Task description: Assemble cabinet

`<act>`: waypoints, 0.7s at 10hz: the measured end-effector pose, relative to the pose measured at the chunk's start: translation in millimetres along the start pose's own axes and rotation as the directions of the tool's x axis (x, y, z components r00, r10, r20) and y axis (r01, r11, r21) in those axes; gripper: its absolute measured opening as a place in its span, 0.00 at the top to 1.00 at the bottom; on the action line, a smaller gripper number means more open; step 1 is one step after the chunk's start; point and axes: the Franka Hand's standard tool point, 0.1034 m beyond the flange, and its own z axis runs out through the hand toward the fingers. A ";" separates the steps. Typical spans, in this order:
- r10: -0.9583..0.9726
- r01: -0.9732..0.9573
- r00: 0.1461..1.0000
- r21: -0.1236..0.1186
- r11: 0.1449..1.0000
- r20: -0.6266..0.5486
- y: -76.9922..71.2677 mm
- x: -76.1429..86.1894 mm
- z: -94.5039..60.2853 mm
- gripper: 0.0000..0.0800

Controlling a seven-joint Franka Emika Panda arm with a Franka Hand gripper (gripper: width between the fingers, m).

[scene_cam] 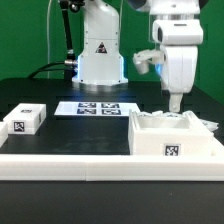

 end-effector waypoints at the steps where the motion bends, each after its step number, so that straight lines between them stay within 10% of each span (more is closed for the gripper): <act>1: 0.028 -0.028 1.000 0.005 1.000 0.000 -10.3 9.1 -1.8 0.00; 7: -0.201 0.200 0.980 -0.013 0.980 -0.012 -11.9 9.5 10.7 0.00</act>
Offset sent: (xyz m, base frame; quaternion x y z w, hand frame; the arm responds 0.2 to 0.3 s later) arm 0.0000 0.0000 0.0000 0.0000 0.0000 0.0000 1.0000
